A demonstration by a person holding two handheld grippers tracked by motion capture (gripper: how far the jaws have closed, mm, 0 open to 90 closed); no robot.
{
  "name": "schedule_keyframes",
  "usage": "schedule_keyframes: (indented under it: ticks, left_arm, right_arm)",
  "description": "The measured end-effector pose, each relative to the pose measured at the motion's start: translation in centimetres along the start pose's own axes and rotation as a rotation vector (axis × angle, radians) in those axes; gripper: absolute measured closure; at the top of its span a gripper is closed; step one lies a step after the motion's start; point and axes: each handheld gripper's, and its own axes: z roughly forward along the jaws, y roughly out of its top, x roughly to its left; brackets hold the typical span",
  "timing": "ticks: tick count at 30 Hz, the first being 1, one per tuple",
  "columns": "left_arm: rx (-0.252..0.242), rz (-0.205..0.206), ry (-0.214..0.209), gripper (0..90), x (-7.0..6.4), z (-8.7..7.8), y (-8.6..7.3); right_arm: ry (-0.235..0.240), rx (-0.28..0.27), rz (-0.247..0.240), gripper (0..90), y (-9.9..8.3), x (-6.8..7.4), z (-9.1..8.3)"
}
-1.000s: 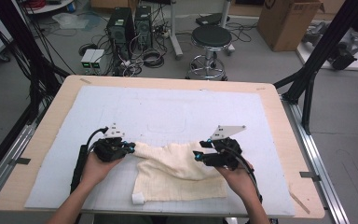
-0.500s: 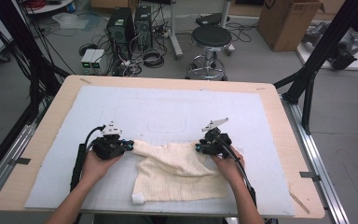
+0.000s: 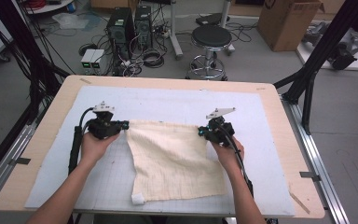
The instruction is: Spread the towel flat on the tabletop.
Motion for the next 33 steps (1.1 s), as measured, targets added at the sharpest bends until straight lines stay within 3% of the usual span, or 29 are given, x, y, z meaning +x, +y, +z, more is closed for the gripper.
schedule_keyframes:
  ticks: [4,5,6,8,9,14,17,20,22,24,29,33]
  left_arm:
    - [0.0,0.004,0.027,86.9,0.4,1.7,2.6]
    - [0.003,0.005,0.029,86.8,0.4,2.2,3.0]
    - [-0.003,0.024,0.053,85.3,0.3,2.8,3.3]
    - [-0.012,0.024,0.087,73.0,0.2,3.2,3.4]
    - [-0.015,0.006,0.069,71.8,0.4,3.3,3.2]
    - [-0.001,0.022,0.032,70.3,0.3,2.5,2.6]
    - [-0.04,0.03,0.005,68.4,0.0,1.3,1.9]
    - [-0.06,0.034,-0.029,66.7,-0.6,-0.1,0.9]
    - [-0.089,0.029,-0.075,65.6,-1.2,-0.9,0.0]
    - [-0.083,0.061,-0.085,65.1,-2.0,-1.6,-0.9]
    - [-0.107,0.089,-0.148,60.0,-3.8,-3.1,-3.2]
    - [-0.089,0.136,-0.168,59.1,-4.9,-4.1,-5.3]
  right_arm:
    - [-0.057,-0.024,0.029,85.8,1.4,-1.5,0.1]
    - [-0.084,-0.039,0.038,83.6,1.7,-2.0,0.2]
    - [-0.118,-0.053,0.064,73.6,1.9,-2.4,0.2]
    - [-0.122,-0.076,0.087,70.7,2.2,-3.4,0.2]
    - [-0.127,-0.076,0.09,70.2,2.1,-3.5,0.0]
    - [-0.073,-0.048,0.083,63.4,1.4,-3.4,-0.5]
    - [-0.016,-0.041,0.069,59.5,1.4,-2.6,-1.1]
    - [0.012,-0.079,0.035,57.6,1.2,-1.4,-2.0]
    - [0.035,-0.102,0.019,56.2,0.7,-0.4,-2.7]
    - [0.049,-0.109,0.004,55.2,0.2,0.4,-3.1]
    - [0.086,-0.125,-0.034,51.0,-1.7,2.3,-4.3]
    - [0.125,-0.128,-0.045,46.1,-3.3,3.3,-5.1]
